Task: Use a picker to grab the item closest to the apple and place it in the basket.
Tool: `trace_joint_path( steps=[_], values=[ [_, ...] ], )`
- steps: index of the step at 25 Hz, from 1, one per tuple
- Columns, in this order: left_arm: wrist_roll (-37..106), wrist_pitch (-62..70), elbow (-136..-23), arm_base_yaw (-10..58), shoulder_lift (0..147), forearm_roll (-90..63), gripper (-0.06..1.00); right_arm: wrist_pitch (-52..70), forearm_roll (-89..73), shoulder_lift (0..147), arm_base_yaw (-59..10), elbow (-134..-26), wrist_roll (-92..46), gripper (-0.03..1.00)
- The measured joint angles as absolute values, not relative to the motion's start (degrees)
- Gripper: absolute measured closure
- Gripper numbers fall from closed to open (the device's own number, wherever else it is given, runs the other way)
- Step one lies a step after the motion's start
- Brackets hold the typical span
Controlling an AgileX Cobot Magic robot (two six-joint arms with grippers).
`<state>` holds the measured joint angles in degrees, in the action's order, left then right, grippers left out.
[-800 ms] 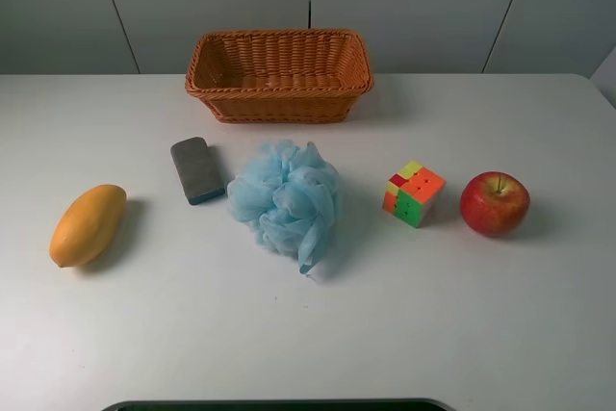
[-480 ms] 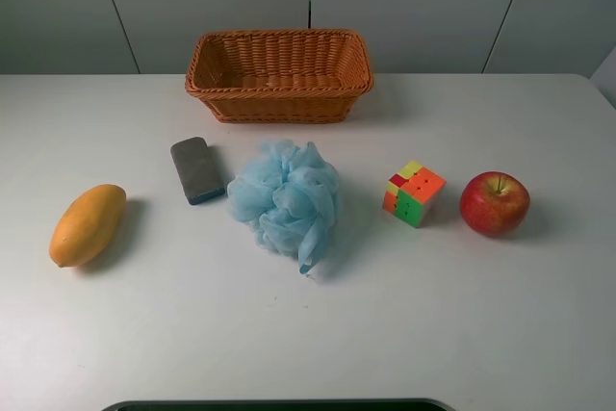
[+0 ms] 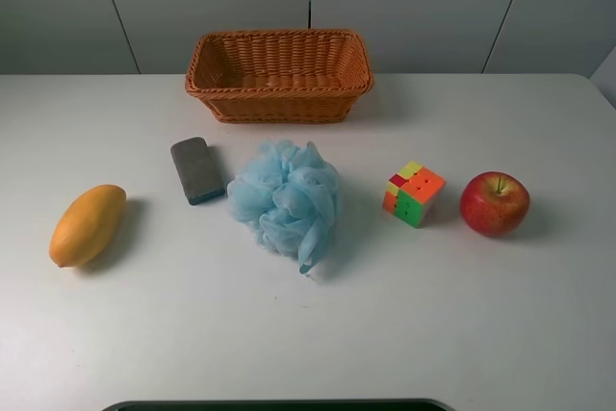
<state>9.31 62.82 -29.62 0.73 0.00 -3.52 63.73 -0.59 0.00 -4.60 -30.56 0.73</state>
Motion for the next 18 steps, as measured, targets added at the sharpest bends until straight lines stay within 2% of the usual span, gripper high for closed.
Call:
trace_joint_path(
  steps=[5,12,18],
  values=[
    [9.3,62.8,-29.6,0.7,0.0,-3.5,0.20,64.6,-0.4,8.8,-4.6,-36.4,-1.7,0.27],
    [9.3,62.8,-29.6,0.7,0.0,-3.5,0.20,63.3,-3.2,30.4,-4.6,-42.7,-13.1,0.27],
    [9.3,62.8,-29.6,0.7,0.0,-3.5,0.20,59.2,-6.1,46.0,-11.9,-43.3,-17.5,0.27]
  ],
)
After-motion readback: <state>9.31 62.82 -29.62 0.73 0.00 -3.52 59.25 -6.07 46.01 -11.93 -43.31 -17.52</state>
